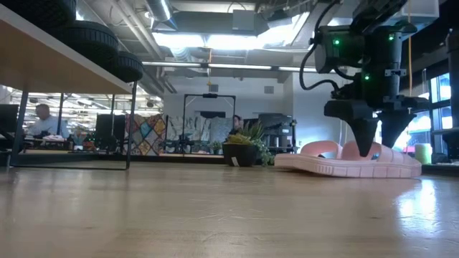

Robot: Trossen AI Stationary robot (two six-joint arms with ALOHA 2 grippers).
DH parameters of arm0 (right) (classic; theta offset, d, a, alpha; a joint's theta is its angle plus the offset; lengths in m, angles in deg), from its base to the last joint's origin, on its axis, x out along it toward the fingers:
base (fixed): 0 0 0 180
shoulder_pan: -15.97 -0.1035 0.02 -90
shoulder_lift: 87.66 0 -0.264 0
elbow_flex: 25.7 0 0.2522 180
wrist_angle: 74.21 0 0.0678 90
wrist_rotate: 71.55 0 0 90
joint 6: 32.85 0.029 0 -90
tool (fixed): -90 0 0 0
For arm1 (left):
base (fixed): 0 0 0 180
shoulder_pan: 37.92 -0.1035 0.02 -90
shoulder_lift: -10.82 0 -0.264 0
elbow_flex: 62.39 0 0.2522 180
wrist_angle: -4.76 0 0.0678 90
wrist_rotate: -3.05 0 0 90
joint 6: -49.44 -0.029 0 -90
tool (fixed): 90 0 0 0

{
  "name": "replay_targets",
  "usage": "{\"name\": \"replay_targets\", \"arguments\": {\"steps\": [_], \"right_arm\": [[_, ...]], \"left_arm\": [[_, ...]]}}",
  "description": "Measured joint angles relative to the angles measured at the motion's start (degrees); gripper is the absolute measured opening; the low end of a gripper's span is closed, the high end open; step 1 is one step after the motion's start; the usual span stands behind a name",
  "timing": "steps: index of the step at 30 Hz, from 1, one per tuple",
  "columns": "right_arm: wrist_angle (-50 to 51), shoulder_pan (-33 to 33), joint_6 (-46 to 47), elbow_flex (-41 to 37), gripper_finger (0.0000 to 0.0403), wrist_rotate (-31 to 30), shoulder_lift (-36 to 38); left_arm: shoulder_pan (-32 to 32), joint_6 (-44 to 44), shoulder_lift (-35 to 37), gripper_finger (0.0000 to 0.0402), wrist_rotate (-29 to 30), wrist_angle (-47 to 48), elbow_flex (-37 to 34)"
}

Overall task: Pick and place slides into the shelf
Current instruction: Put the bottom pink slipper under the shelf

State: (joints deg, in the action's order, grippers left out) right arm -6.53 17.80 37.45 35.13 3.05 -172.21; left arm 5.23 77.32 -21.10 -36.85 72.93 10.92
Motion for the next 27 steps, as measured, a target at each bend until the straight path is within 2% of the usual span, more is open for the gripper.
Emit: {"name": "replay_targets", "arguments": {"steps": [14,18,27], "right_arm": [[-1.2,0.0,0.0,0.0,0.0240,0.0,0.0],[-1.1,0.0,0.0,0.0,0.0198,0.0,0.0],[-1.4,0.0,-1.1,0.1,0.0059,0.0,0.0]], "left_arm": [[0.0,0.0,0.0,0.0175,0.0,0.0,0.0],[0.0,0.0,0.0,0.0175,0.0,0.0,0.0],[0.0,0.0,0.0,0.0175,0.0,0.0,0.0]]}}
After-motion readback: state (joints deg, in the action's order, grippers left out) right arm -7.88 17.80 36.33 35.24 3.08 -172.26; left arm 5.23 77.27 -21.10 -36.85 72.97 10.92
